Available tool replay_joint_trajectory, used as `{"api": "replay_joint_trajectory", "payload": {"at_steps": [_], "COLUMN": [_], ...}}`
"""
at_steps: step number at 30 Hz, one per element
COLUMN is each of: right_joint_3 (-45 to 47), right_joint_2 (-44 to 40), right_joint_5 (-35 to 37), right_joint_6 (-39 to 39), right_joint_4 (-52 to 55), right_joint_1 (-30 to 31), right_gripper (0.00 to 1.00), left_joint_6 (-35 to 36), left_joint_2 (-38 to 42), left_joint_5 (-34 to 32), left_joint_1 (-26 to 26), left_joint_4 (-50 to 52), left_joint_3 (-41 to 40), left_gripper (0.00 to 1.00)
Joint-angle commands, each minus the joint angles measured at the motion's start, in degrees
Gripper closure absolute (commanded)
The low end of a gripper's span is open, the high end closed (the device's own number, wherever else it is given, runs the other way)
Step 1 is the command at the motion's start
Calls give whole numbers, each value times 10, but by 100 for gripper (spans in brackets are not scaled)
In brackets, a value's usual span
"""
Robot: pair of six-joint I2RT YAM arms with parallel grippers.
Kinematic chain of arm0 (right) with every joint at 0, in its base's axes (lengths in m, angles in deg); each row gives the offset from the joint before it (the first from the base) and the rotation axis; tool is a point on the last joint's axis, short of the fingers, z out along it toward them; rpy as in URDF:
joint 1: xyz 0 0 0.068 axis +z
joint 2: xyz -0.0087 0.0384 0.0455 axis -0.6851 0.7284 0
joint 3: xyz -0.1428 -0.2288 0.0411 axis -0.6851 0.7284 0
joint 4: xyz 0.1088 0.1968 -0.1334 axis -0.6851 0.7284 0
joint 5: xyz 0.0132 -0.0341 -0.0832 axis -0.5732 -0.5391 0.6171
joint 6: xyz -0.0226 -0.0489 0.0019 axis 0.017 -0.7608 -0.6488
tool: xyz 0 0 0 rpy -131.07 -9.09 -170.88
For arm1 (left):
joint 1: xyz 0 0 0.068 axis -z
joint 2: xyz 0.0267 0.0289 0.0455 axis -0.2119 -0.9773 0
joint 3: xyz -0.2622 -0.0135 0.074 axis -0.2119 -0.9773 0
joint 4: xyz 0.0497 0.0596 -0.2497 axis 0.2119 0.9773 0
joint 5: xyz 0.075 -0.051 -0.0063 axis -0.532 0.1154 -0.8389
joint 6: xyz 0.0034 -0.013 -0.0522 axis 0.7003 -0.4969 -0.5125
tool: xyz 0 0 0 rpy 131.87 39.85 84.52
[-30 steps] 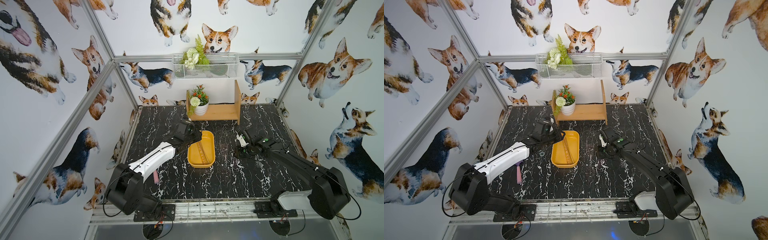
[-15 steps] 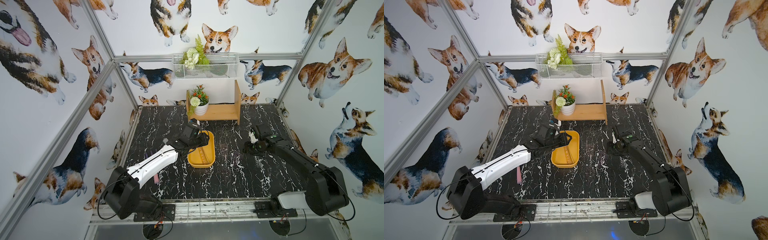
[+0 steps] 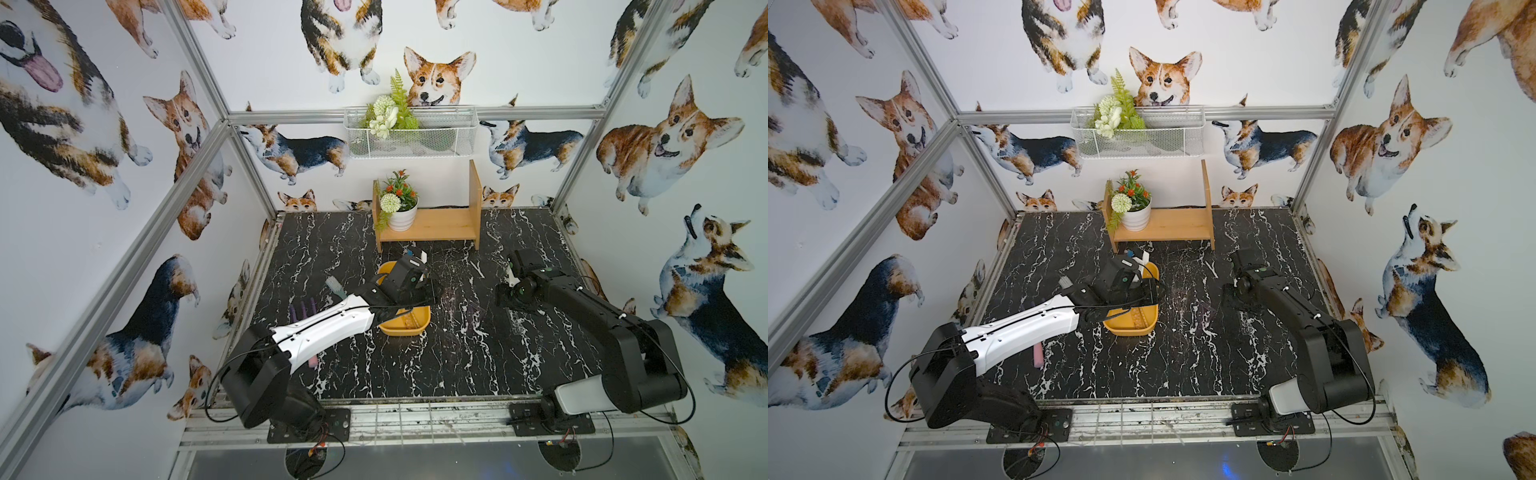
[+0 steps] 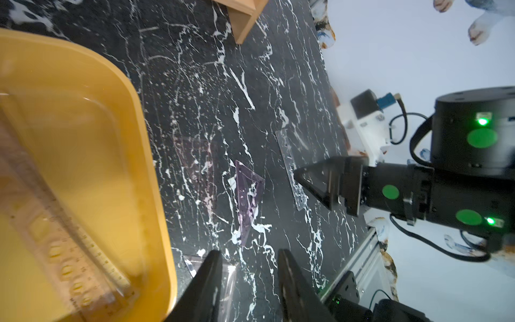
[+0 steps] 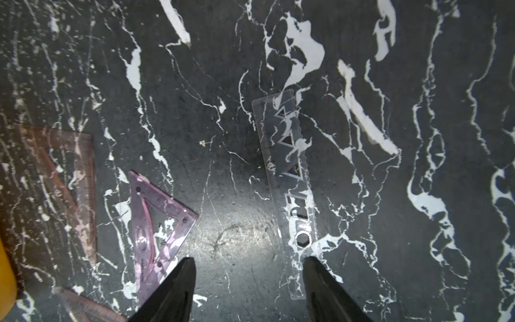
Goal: Put the scattered rulers into the storage box
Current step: Pick up the ruler from the center of the board.
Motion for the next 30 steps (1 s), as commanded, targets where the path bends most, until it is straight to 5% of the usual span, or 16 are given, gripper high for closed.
{"api": "replay_joint_trajectory", "payload": {"at_steps": [1, 30], "right_joint_3": [2, 12], "right_joint_2": [9, 80], "right_joint_5": [27, 23], "right_joint_6": [-2, -6], "right_joint_4": [-9, -43], "right_joint_1": [0, -12], "right_gripper": [33, 30], "left_joint_6": [-13, -43], "left_joint_2": [-5, -14], "left_joint_5": [5, 9], "left_joint_1": [16, 42], "left_joint_4": [-31, -69], "left_joint_3": [6, -17], "left_gripper": [61, 61]}}
